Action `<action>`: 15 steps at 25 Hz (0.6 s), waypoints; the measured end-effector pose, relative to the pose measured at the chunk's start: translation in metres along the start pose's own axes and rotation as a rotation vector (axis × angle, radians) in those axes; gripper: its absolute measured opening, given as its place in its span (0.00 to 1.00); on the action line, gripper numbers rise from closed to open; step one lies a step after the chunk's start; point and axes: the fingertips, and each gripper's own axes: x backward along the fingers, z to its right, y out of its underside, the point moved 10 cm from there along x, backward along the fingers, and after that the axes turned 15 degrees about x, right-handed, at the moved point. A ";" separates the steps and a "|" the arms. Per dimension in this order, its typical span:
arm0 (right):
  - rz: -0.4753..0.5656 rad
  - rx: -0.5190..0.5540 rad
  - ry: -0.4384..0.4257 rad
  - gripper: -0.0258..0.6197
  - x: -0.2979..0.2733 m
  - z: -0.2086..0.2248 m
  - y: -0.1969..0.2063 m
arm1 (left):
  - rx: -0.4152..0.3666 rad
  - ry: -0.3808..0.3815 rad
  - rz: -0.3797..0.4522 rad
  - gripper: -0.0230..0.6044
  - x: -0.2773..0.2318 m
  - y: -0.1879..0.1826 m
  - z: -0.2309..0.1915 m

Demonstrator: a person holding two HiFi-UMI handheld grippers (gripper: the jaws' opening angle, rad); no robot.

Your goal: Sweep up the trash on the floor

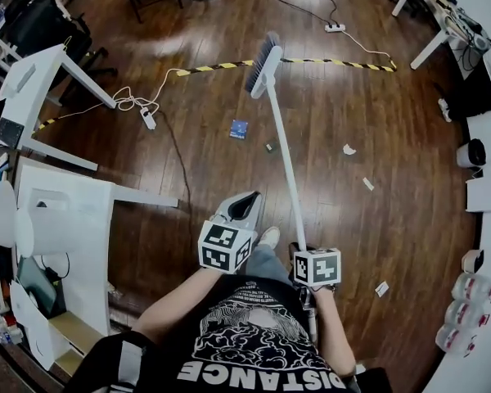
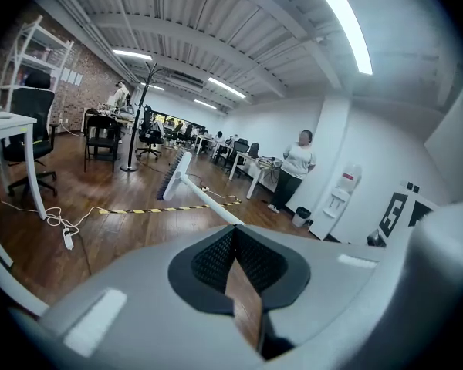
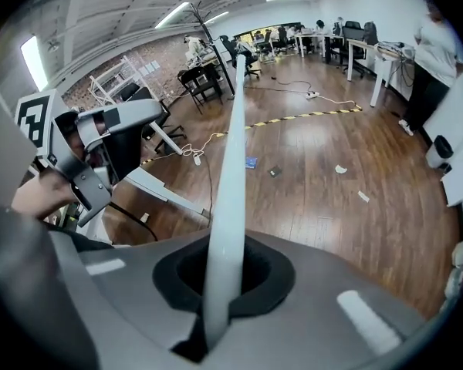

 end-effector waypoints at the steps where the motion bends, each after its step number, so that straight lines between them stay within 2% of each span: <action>1: -0.012 0.005 -0.007 0.04 -0.002 0.011 -0.007 | 0.005 -0.009 -0.001 0.04 -0.010 -0.005 0.000; 8: -0.099 0.033 -0.068 0.04 -0.030 0.064 -0.046 | 0.023 -0.096 0.000 0.04 -0.053 -0.031 -0.009; 15: -0.194 0.038 -0.158 0.04 -0.078 0.083 -0.078 | 0.058 -0.137 0.012 0.04 -0.078 -0.047 -0.035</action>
